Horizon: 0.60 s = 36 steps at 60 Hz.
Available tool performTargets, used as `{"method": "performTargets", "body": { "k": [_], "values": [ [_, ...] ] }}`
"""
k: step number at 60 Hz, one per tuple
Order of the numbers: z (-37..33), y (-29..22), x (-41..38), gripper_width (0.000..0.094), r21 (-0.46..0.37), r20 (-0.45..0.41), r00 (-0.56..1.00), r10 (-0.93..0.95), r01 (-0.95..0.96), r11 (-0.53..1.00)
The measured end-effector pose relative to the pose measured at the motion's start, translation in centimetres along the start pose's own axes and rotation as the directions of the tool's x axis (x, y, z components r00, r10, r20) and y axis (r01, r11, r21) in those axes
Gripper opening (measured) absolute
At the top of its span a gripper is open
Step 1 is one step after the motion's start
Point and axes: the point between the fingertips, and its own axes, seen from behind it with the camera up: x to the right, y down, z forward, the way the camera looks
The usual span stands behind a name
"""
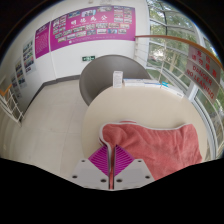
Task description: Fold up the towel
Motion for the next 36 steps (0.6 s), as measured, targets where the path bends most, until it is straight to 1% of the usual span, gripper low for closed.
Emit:
{"method": "performTargets", "body": {
  "k": [2,5,10,13,15,18,21,24,27,28,31,33,36],
  "values": [
    [-0.8,-0.7,-1.3,0.0036,0.006,0.040,0.999,0.034,-0.034,0.999],
    [-2.7,-2.0,-3.0,0.0037,0.023,0.122,0.989,0.080,-0.083,0.996],
    [-6.6,-5.4,-5.3,0.0037,0.065,0.243,0.962,0.126,-0.146,0.987],
    [-8.7,-7.5,-5.7,0.0038,0.094,0.294,0.944,0.151,-0.186,0.978],
    [-9.8,-8.4,-5.2,0.0039,0.105,0.313,0.935,0.165,-0.207,0.973],
    [-10.1,-9.4,-2.7,0.0039,0.114,0.318,0.931,0.179,-0.225,0.968],
    [-9.9,-9.5,-0.2,0.0039,0.118,0.304,0.934,0.187,-0.232,0.966],
    [-8.9,-9.2,2.3,0.0041,0.112,0.266,0.945,0.192,-0.228,0.967],
    [-7.4,-8.0,5.3,0.0043,0.089,0.219,0.956,0.194,-0.217,0.972],
    [-7.0,-6.9,6.8,0.0043,0.087,0.212,0.959,0.190,-0.212,0.973],
    [-5.3,-6.4,9.0,0.0048,0.068,0.179,0.965,0.189,-0.204,0.977],
    [-4.3,-5.6,10.6,0.0069,0.051,0.158,0.971,0.177,-0.187,0.981],
    [-2.9,-4.0,13.0,0.0167,0.032,0.131,0.981,0.147,-0.152,0.988]
  ]
}}
